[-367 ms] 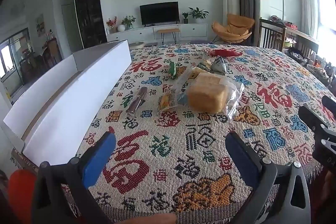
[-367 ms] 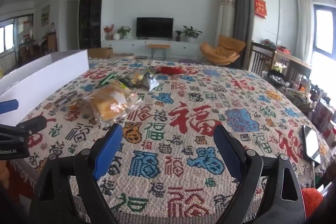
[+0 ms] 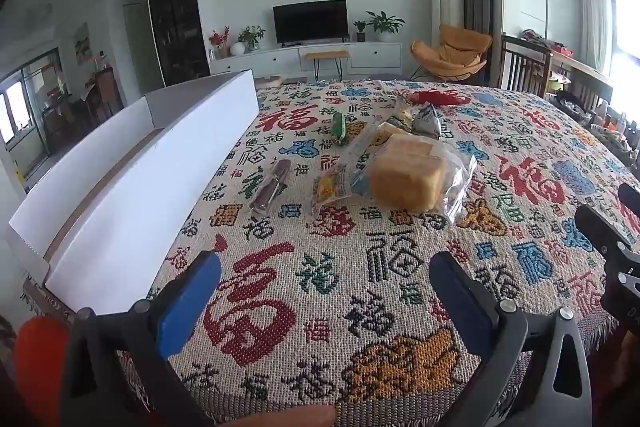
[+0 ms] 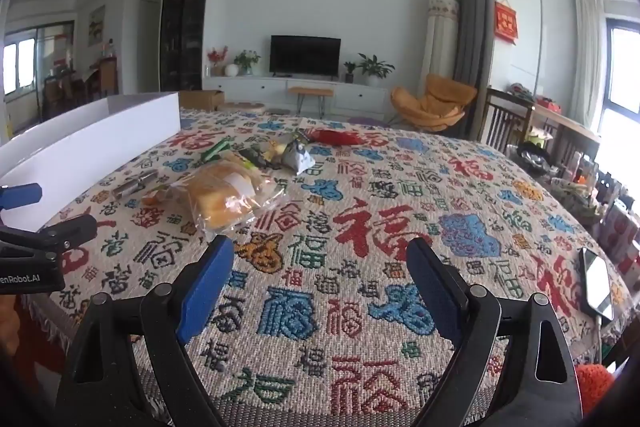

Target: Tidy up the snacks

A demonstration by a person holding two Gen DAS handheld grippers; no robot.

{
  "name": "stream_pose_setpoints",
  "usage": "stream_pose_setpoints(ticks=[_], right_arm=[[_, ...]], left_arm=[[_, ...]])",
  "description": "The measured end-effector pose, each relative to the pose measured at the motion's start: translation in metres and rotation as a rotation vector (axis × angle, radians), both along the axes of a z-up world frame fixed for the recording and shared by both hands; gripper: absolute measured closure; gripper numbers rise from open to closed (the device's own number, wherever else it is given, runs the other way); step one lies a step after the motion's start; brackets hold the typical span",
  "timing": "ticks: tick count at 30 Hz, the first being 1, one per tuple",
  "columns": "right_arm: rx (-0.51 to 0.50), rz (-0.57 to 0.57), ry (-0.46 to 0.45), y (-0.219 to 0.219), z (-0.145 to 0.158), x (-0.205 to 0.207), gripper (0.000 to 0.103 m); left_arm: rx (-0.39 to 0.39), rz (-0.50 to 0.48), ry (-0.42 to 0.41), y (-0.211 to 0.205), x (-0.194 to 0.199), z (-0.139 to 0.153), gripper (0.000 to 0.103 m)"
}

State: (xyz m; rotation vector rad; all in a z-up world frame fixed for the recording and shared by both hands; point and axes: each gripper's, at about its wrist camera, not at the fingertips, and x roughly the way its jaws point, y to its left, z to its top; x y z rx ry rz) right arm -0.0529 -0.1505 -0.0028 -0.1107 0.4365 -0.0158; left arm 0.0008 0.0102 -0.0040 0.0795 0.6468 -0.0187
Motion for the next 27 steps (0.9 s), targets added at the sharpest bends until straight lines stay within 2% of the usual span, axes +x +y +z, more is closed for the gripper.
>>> stream_pose_setpoints(ticks=[16, 27], right_arm=[[0.004, 0.004, -0.02, -0.0002, -0.0003, -0.0008, 0.012], [0.001, 0.011, -0.002, 0.0017, -0.0046, 0.0042, 0.012]], left_arm=[[0.018, 0.003, 0.0, -0.0028, 0.0018, -0.0042, 0.0], [0.027, 0.005, 0.005, -0.0015, 0.0047, -0.009, 0.0]])
